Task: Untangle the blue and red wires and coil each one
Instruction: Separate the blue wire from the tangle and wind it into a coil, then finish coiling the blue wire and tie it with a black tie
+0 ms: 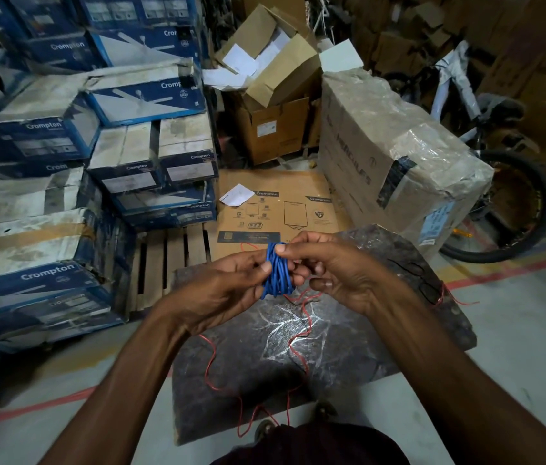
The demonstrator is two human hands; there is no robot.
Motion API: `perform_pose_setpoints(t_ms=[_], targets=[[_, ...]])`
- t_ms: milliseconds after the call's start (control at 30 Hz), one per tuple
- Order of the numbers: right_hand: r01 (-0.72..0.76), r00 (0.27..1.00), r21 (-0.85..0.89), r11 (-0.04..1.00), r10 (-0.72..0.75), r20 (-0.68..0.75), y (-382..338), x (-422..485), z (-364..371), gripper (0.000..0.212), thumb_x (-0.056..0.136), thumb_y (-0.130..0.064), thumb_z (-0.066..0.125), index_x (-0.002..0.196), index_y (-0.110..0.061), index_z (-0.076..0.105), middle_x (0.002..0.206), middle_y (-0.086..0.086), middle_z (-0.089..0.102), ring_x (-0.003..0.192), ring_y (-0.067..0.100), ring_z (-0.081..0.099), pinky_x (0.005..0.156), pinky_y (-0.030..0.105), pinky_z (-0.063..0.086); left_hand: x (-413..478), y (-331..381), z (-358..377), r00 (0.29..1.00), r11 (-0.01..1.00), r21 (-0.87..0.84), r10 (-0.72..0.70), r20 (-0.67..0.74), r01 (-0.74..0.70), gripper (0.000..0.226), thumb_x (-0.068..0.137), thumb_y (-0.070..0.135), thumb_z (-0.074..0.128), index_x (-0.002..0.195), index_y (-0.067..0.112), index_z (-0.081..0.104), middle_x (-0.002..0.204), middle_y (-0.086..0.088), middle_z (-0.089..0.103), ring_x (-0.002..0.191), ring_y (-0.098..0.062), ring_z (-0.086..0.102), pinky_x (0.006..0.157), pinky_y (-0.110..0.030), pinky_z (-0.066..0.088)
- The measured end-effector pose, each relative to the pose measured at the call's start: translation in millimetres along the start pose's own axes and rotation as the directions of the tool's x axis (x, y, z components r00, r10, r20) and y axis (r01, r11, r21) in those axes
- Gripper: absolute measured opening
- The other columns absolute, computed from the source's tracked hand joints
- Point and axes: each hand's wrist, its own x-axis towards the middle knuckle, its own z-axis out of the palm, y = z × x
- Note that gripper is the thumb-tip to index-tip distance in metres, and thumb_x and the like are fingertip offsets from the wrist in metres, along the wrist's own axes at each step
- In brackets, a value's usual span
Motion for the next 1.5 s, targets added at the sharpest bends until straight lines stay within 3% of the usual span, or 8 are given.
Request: perform_pose_setpoints(t_ms=[300, 600, 800, 933, 1133, 1367, 1433, 1500], targets=[[-0.012, 0.999, -0.011, 1.000, 0.013, 0.040, 7, 5, -2, 0.021, 0.066, -0.033, 0.084, 0.065, -0.025, 0.065, 0.057, -0.002, 0.060, 0.048, 0.008, 0.051, 0.043, 0.020, 0.014, 3, -6, -1, 0.999, 0.977, 0.208, 0.039, 0.020, -0.043, 0.030, 0.091, -0.003, 0.047, 0.121, -0.007, 0.049, 0.109, -0.009, 0.072, 0.105, -0.018, 0.067, 0.097, -0.027, 0.051], [0.014, 1.000, 0.007, 1.000, -0.014, -0.016, 18, 9, 0, 0.027, 0.084, -0.023, 0.081, 0.071, -0.023, 0.057, 0.057, -0.003, 0.062, 0.046, 0.007, 0.042, 0.045, 0.024, 0.012, 9, -21, -4, 0.999, 0.993, 0.109, 0.046, -0.030, -0.042, 0.025, 0.096, 0.006, 0.038, 0.113, -0.007, 0.052, 0.100, -0.014, 0.070, 0.094, -0.020, 0.067, 0.094, -0.032, 0.054], [0.003, 0.963, 0.222, 0.975, 0.056, -0.262, 33, -3, -46, 0.026, 0.090, -0.038, 0.074, 0.071, -0.028, 0.060, 0.054, -0.010, 0.034, 0.047, 0.005, 0.023, 0.056, 0.031, 0.007, 7, -37, -9, 0.999, 0.999, 0.049, 0.016, -0.034, -0.015, 0.032, 0.095, 0.006, 0.039, 0.093, 0.010, 0.070, 0.101, -0.015, 0.068, 0.093, -0.021, 0.065, 0.093, -0.032, 0.053], [0.046, 0.805, 0.270, 0.962, 0.124, -0.580, 73, -21, -128, 0.028, 0.092, -0.044, 0.068, 0.071, -0.027, 0.059, 0.055, -0.012, 0.041, 0.045, 0.004, 0.031, 0.048, 0.025, 0.017, 8, -43, -10, 0.994, 0.998, 0.027, 0.053, -0.092, -0.051, 0.018, 0.100, 0.002, 0.040, 0.103, -0.002, 0.057, 0.097, -0.015, 0.070, 0.090, -0.020, 0.068, 0.089, -0.028, 0.056], [-0.061, 0.506, 0.059, 0.996, 0.081, -0.858, 133, -31, -252, 0.016, 0.089, -0.034, 0.072, 0.091, -0.019, 0.077, 0.101, 0.007, 0.077, 0.086, 0.025, 0.064, 0.071, 0.035, 0.047, 15, -45, -8, 0.986, 0.993, -0.086, 0.064, -0.154, -0.078, 0.038, 0.072, 0.023, 0.087, 0.098, 0.001, 0.071, 0.103, -0.019, 0.071, 0.094, -0.021, 0.072, 0.088, -0.027, 0.057], [-0.337, 0.556, -0.414, 0.846, -0.176, -0.812, 173, 13, -330, 0.020, 0.094, -0.030, 0.072, 0.108, -0.018, 0.080, 0.111, 0.010, 0.078, 0.110, 0.032, 0.069, 0.098, 0.041, 0.051, 36, -53, 15, 0.969, 0.998, -0.014, 0.049, -0.242, -0.053, 0.042, 0.067, 0.032, 0.089, 0.098, 0.006, 0.078, 0.103, -0.012, 0.073, 0.094, -0.016, 0.071, 0.089, -0.023, 0.056], [-0.422, 0.596, -0.468, 0.777, -0.151, -0.789, 181, 29, -345, 0.018, 0.092, -0.031, 0.072, 0.106, -0.020, 0.079, 0.112, 0.013, 0.077, 0.111, 0.037, 0.068, 0.097, 0.044, 0.052, 42, -57, 20, 0.964, 0.997, 0.001, 0.074, -0.257, -0.076, 0.020, 0.083, 0.021, 0.075, 0.096, 0.007, 0.078, 0.101, -0.013, 0.072, 0.093, -0.016, 0.070, 0.090, -0.024, 0.055], [-0.488, 0.637, -0.525, 0.698, -0.127, -0.760, 185, 44, -353, 0.015, 0.091, -0.031, 0.070, 0.102, -0.023, 0.076, 0.112, 0.014, 0.075, 0.110, 0.039, 0.067, 0.094, 0.046, 0.053, 48, -62, 25, 0.942, 0.996, -0.016, 0.073, -0.329, -0.083, 0.029, 0.091, 0.007, 0.049, 0.091, 0.006, 0.078, 0.097, -0.015, 0.071, 0.086, -0.017, 0.070, 0.085, -0.024, 0.057]])
